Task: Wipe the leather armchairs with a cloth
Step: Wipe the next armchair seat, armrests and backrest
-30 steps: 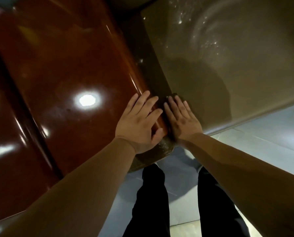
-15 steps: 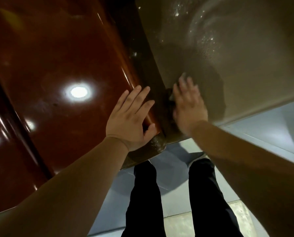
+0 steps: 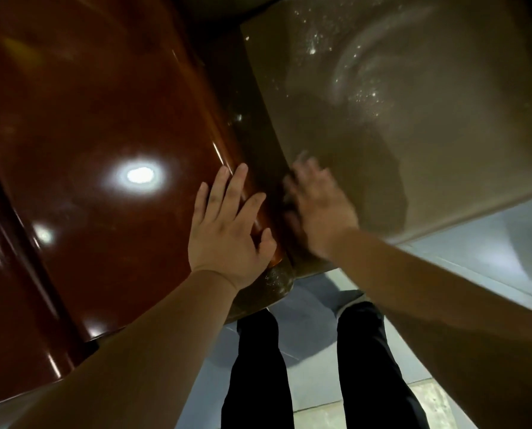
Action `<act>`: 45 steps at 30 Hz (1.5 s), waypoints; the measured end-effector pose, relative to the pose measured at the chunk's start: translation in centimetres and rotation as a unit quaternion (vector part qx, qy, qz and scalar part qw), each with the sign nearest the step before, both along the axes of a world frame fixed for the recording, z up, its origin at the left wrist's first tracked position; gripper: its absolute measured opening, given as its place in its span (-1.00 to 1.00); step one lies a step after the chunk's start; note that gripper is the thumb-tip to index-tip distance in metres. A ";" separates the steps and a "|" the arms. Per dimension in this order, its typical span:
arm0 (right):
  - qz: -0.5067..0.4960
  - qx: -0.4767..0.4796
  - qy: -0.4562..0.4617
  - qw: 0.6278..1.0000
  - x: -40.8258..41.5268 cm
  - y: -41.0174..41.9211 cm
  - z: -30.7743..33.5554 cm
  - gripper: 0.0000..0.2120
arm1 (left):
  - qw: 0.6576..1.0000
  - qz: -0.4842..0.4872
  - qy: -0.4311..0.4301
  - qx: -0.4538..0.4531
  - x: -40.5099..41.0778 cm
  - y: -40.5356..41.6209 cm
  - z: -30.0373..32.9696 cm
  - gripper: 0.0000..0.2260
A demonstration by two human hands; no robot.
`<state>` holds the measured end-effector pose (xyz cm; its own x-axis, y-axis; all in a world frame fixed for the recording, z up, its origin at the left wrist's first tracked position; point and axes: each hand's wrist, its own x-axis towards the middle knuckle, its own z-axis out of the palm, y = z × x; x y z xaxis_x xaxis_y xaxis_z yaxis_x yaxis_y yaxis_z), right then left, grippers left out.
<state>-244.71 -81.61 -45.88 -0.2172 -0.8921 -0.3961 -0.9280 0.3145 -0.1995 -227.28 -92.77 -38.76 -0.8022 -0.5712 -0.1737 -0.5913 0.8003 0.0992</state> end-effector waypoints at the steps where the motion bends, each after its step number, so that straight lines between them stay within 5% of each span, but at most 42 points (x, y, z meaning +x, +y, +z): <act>1: 0.085 0.003 -0.042 0.995 1.3 1.1 -0.1 -0.33 | 1.000 0.000 0.001 0.001 0.1 0.0 0.0 -0.47; 3: 0.192 -0.015 -0.063 0.979 0.3 2.9 -0.5 -0.29 | 1.000 -0.002 0.003 0.004 0.2 0.0 -0.1 -0.46; 5: 0.163 -0.044 -0.019 0.986 -3.4 4.1 -1.4 -0.15 | 1.000 -0.004 0.007 0.009 0.3 0.0 -0.1 -0.47; 8: -0.130 -0.048 0.072 0.988 -9.5 7.0 -1.1 -0.18 | 1.000 -0.006 0.014 0.016 0.3 0.0 -0.1 -0.49; 10: -0.356 -0.078 0.066 0.929 -10.7 8.3 -0.6 -0.39 | 1.000 -0.010 0.015 0.014 0.2 0.1 -0.2 -0.49; 12: -0.416 -0.068 0.087 0.902 -8.1 7.2 -0.2 -0.40 | 1.000 -0.010 0.016 0.014 0.2 0.0 -0.2 -0.49; 16: -0.076 -0.068 -0.016 0.995 1.4 7.1 -0.9 -0.31 | 1.000 -0.009 0.011 0.014 0.5 0.0 -0.1 -0.50; 19: 0.133 -0.099 -0.048 0.985 -1.1 9.5 -2.1 -0.34 | 1.000 -0.008 0.001 0.009 0.5 0.1 0.0 -0.50; 21: 0.103 -0.077 0.008 0.992 -5.4 10.3 -2.4 -0.35 | 1.000 -0.004 -0.004 0.006 0.5 0.0 0.0 -0.51; 23: -0.072 -0.051 0.043 0.995 -9.1 11.3 -1.6 -0.38 | 1.000 -0.001 -0.006 0.001 0.5 0.1 0.0 -0.52; 25: -0.258 -0.046 0.062 0.963 -9.8 11.4 -0.2 -0.40 | 1.000 0.004 -0.015 0.000 0.3 0.2 0.4 -0.53; 27: -0.332 -0.008 0.080 0.940 -7.5 9.6 0.8 -0.38 | 0.999 0.011 -0.031 0.003 0.0 0.4 1.0 -0.53; 29: -0.254 0.039 0.070 0.964 -4.3 8.0 1.2 -0.34 | 0.999 0.016 -0.048 0.008 -0.6 0.6 1.3 -0.52; 31: -0.055 0.045 -0.003 0.997 -1.9 7.8 0.5 -0.31 | 0.998 0.019 -0.054 0.011 -0.8 0.7 1.4 -0.51; 33: 0.139 0.026 -0.057 0.988 -2.7 9.3 -0.4 -0.25 | 0.999 0.014 -0.050 0.006 -0.6 0.6 1.2 -0.51; 35: 0.200 -0.010 -0.041 0.979 -6.2 11.1 -1.2 -0.14 | 0.999 0.003 -0.051 0.002 -0.4 0.4 1.1 -0.53; 39: -0.061 -0.007 0.055 0.997 -15.3 14.6 -0.7 -0.05 | 0.998 0.000 -0.063 -0.003 -0.7 0.4 1.3 -0.58; 43: -0.386 0.042 0.086 0.917 -17.5 14.7 1.3 -0.25 | 0.995 0.014 -0.098 -0.008 -2.6 0.5 2.3 -0.62; 45: -0.355 0.033 0.085 0.931 -14.8 12.5 2.0 -0.26 | 0.985 0.049 -0.161 -0.022 -5.4 0.9 2.4 -0.64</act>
